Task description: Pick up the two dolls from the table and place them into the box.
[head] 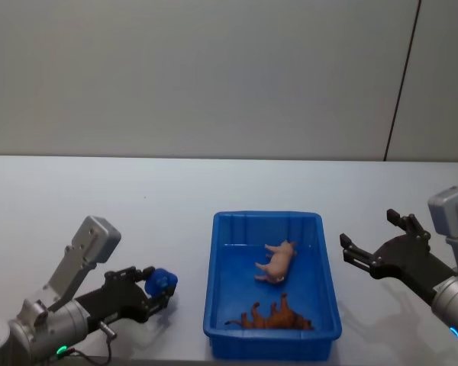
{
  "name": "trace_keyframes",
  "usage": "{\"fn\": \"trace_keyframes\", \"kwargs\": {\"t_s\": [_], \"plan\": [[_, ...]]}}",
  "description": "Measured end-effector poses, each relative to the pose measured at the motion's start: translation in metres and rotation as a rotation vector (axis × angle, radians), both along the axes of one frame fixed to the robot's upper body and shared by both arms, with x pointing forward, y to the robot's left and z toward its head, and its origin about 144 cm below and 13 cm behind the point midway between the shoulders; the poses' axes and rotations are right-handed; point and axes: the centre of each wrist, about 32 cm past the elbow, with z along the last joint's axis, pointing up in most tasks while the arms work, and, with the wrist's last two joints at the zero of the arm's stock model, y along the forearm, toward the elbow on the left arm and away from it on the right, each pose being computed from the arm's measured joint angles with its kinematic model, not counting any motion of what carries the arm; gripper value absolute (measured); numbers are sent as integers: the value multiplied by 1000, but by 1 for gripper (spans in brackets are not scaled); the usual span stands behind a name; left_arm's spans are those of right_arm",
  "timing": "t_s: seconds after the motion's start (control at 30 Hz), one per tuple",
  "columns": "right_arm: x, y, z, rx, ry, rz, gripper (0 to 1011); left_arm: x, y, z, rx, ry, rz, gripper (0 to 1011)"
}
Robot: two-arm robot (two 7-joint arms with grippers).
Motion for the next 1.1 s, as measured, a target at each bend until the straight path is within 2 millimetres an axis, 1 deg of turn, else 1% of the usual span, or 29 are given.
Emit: {"fn": "trace_keyframes", "kwargs": {"t_s": [0.1,0.2,0.33,0.53,0.63,0.67,0.7,0.73,0.83,0.87,0.93,0.97,1.03,1.07,1.1], "plan": [[0,0,0,0,0,0,1001,3,-3,13,19,-37,-8,507],[0,0,0,0,0,0,1001,6,-6,21,28,-64,-16,485],[0,0,0,0,0,0,1001,16,-14,36,39,-117,-46,464],[0,0,0,0,0,0,1001,32,-27,47,38,-166,-96,427],[0,0,0,0,0,0,1001,45,-36,51,28,-192,-135,414],[0,0,0,0,0,0,1001,48,-38,52,26,-200,-144,456],[0,0,0,0,0,0,1001,51,-41,53,22,-203,-154,465],[0,0,0,0,0,0,1001,57,-45,53,16,-211,-171,538],[0,0,0,0,0,0,1001,65,-51,54,4,-224,-196,601],[0,0,0,0,0,0,1001,70,-56,55,-5,-235,-213,667],[0,0,0,0,0,0,1001,75,-59,55,-13,-242,-226,704],[0,0,0,0,0,0,1001,79,-62,54,-20,-249,-240,758],[0,0,0,0,0,0,1001,83,-65,54,-27,-256,-250,804],[0,0,0,0,0,0,1001,87,-69,54,-34,-263,-260,860],[0,0,0,0,0,0,1001,88,-70,54,-38,-269,-266,875]]}}
